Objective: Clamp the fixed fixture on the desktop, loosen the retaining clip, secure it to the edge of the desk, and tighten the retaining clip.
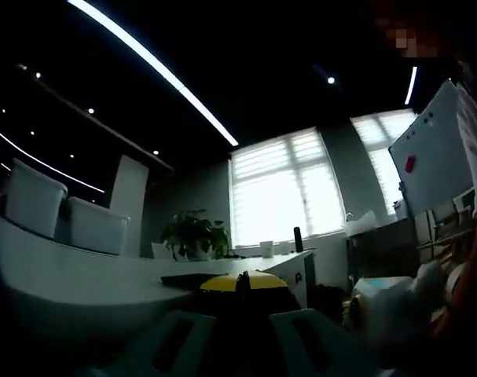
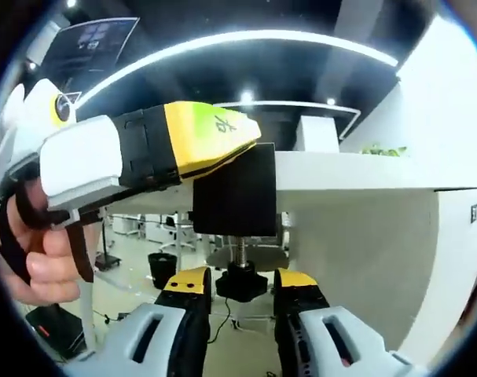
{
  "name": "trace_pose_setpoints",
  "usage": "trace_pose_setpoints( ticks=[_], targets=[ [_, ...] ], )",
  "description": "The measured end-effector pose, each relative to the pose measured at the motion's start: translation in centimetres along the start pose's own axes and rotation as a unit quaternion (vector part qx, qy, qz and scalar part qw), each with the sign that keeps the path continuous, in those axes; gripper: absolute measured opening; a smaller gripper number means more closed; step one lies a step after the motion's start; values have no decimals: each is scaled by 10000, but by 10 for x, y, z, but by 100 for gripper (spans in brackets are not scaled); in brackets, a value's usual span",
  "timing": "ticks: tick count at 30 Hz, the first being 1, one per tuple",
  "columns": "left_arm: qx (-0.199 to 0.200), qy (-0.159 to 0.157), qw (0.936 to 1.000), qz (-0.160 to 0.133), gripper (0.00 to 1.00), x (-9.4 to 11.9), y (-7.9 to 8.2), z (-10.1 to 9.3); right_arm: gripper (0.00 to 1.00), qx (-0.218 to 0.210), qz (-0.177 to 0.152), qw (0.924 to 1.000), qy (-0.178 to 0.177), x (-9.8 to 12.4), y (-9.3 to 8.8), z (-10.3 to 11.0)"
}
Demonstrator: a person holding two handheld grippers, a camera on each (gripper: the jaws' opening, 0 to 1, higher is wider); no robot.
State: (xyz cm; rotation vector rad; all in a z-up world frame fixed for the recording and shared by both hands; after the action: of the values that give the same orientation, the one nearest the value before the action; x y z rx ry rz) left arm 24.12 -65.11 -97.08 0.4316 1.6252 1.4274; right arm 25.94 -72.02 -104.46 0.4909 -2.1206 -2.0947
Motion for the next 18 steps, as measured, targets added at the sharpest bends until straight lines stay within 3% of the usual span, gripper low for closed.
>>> trace_pose_setpoints(
  ticks=[5,8,12,18],
  targets=[
    [-31,10,10000,-25,2,1,0,-2,25,63,-81,9999,125,0,-3,-3],
    [-78,-8,10000,-26,2,3,-1,-2,25,303,-274,9971,638,-1,-5,-4],
    [-215,-26,9997,67,2,1,-3,-3,25,314,-306,9911,1257,-3,-5,-16],
    [-191,-7,9998,92,2,1,-2,-3,25,293,-146,9726,2301,-12,-2,-27]
  ],
)
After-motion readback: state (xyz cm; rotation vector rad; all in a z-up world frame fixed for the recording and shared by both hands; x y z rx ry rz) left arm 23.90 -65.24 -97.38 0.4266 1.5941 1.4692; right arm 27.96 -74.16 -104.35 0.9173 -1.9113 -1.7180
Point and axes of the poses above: the point that each gripper's makers call its tool centre point, and the gripper's own axes: x roughly backward along the fingers, z roughly to its left, y roughly out of its top, the point moved 8 cm from there along x, roughly backward along the fingers, and after that the axes turned 2 degrees about -y, right-handed, at the moved point
